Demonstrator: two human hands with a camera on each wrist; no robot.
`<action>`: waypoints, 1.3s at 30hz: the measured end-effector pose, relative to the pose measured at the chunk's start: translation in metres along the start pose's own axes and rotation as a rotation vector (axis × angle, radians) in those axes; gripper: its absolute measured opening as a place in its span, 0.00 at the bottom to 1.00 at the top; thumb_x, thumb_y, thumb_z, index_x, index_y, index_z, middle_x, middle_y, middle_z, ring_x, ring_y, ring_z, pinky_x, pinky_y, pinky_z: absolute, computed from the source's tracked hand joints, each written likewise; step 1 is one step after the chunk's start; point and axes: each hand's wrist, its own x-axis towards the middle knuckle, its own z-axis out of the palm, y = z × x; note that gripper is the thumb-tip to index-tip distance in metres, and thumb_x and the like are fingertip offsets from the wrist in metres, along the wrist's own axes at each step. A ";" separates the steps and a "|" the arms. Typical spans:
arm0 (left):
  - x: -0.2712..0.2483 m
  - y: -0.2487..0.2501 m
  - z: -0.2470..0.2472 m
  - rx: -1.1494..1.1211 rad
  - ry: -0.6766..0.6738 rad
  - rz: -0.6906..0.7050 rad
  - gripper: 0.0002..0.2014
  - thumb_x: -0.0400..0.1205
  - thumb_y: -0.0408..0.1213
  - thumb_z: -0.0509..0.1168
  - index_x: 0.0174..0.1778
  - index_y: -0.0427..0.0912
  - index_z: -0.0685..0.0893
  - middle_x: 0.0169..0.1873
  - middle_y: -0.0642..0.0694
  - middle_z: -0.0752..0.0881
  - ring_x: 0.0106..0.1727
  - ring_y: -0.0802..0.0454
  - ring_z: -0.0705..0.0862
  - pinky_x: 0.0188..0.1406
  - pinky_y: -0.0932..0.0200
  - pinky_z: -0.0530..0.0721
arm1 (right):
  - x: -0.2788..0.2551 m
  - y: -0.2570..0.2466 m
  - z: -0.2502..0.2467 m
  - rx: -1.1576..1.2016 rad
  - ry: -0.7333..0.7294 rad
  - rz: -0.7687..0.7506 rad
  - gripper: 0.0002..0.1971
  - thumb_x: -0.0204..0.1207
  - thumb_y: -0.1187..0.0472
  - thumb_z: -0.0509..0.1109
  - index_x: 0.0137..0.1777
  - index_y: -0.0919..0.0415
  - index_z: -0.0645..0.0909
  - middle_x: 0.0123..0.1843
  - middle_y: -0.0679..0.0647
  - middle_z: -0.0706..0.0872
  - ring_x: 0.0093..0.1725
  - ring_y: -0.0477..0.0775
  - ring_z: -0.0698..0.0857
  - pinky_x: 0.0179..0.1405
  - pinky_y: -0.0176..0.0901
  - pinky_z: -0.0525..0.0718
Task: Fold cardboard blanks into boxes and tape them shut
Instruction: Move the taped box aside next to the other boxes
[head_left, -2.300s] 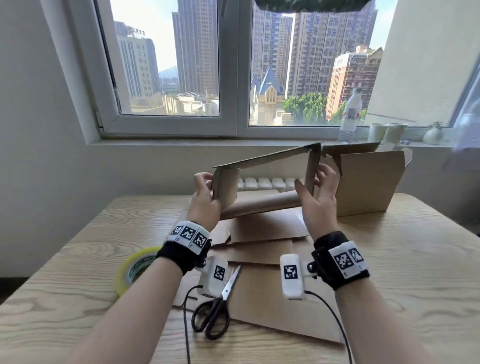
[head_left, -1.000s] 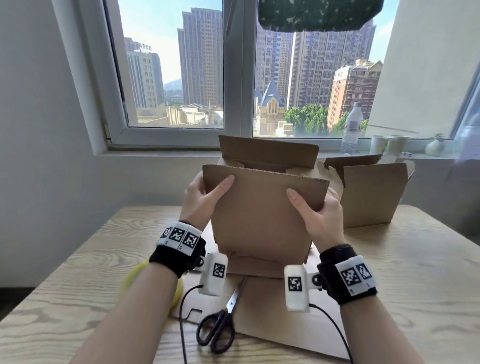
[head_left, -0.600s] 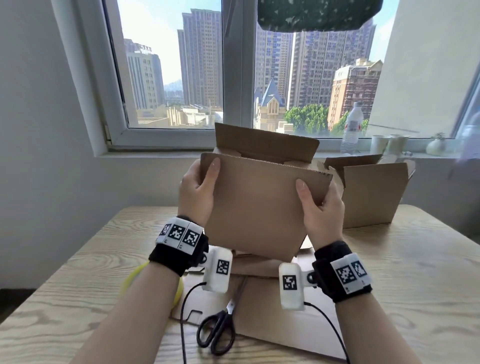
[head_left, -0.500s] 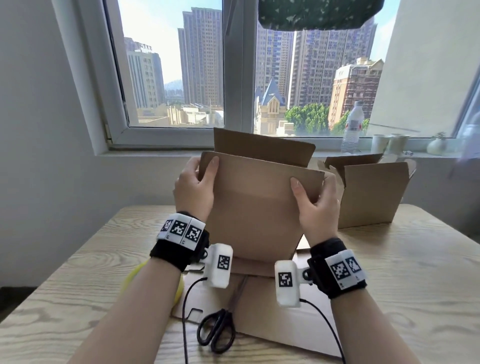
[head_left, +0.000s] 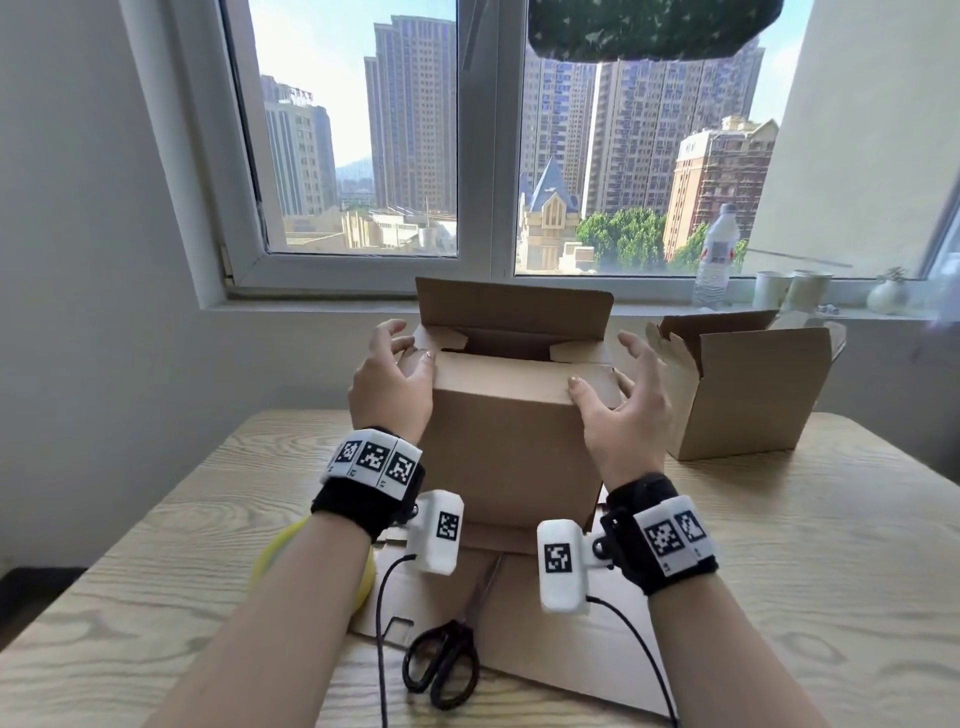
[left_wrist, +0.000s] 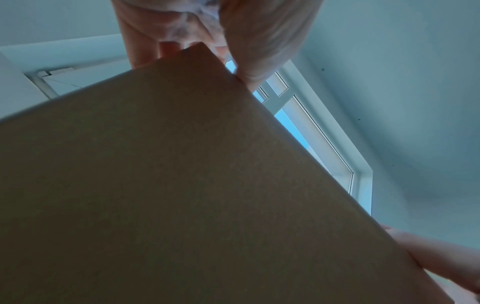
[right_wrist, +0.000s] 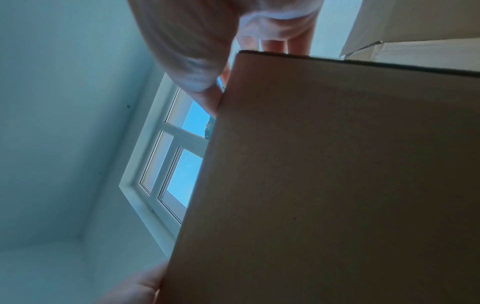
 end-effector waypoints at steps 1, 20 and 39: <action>0.001 0.000 0.001 0.005 -0.003 -0.001 0.20 0.82 0.40 0.69 0.71 0.49 0.76 0.61 0.54 0.87 0.64 0.48 0.84 0.67 0.52 0.77 | 0.002 0.000 0.000 -0.023 -0.003 -0.010 0.31 0.73 0.58 0.80 0.74 0.47 0.72 0.69 0.40 0.74 0.60 0.44 0.80 0.64 0.45 0.80; 0.005 -0.001 0.003 0.029 0.015 -0.042 0.14 0.81 0.37 0.68 0.63 0.50 0.80 0.57 0.57 0.88 0.61 0.50 0.84 0.58 0.60 0.75 | 0.055 -0.046 0.032 -0.856 -0.489 -0.123 0.44 0.78 0.55 0.61 0.88 0.50 0.37 0.89 0.51 0.34 0.85 0.63 0.30 0.81 0.71 0.32; 0.007 -0.006 -0.002 0.147 -0.254 0.045 0.17 0.88 0.41 0.57 0.72 0.49 0.82 0.83 0.50 0.65 0.81 0.50 0.67 0.79 0.55 0.63 | 0.010 -0.032 0.026 -0.852 -0.402 -0.340 0.24 0.86 0.41 0.51 0.63 0.51 0.84 0.65 0.49 0.84 0.69 0.55 0.78 0.75 0.62 0.67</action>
